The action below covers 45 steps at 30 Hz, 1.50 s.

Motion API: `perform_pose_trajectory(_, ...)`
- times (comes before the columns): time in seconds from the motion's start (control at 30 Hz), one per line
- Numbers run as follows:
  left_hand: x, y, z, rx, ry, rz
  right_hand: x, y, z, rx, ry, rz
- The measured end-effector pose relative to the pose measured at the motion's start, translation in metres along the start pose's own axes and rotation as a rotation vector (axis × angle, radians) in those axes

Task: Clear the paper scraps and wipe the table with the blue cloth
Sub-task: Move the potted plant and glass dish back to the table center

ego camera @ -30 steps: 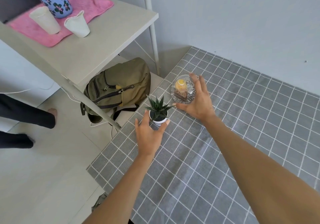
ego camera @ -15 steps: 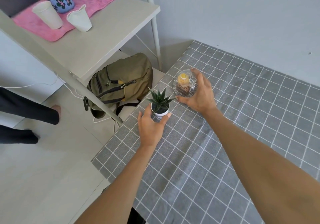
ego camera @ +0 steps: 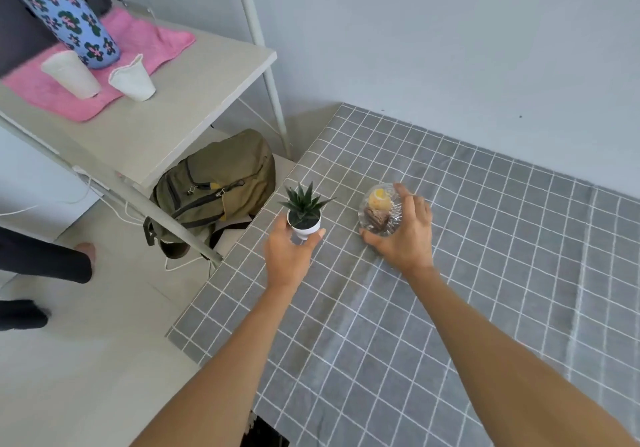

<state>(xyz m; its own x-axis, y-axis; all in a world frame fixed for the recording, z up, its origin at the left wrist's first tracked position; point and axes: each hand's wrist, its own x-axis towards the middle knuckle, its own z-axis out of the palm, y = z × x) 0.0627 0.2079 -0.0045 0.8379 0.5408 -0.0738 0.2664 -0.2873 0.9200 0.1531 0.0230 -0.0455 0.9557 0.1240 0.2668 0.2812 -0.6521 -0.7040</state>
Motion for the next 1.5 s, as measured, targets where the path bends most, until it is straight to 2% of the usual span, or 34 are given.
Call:
perform_pose_trajectory(0.2, -0.009, 0.027, 0.045, 0.014, -0.137, 0.047, -0.03, 0.032, -0.068, -0.028, 0.174, 0.121)
perform_pose_trajectory(0.5, -0.048, 0.069, 0.146, 0.07, -0.334, 0.144, -0.073, 0.096, -0.172, -0.138, 0.351, 0.249)
perform_pose_trajectory(0.7, -0.076, 0.09, 0.217, 0.064, -0.475, 0.174, -0.094, 0.138, -0.217, -0.193, 0.443, 0.306)
perform_pose_trajectory(0.83, -0.089, 0.091, 0.256, 0.069, -0.508, 0.195, -0.1, 0.165, -0.231, -0.205, 0.446, 0.356)
perform_pose_trajectory(0.97, -0.097, 0.088, 0.278, 0.099, -0.564, 0.221, -0.1, 0.181, -0.236, -0.17, 0.377, 0.438)
perform_pose_trajectory(1.17, -0.103, 0.077, 0.287, 0.15, -0.584, 0.296, -0.101, 0.19, -0.231, -0.164, 0.354, 0.395)
perform_pose_trajectory(1.5, -0.096, 0.068, 0.304, 0.227, -0.595, 0.303, -0.089, 0.193, -0.232, -0.132, 0.265, 0.367)
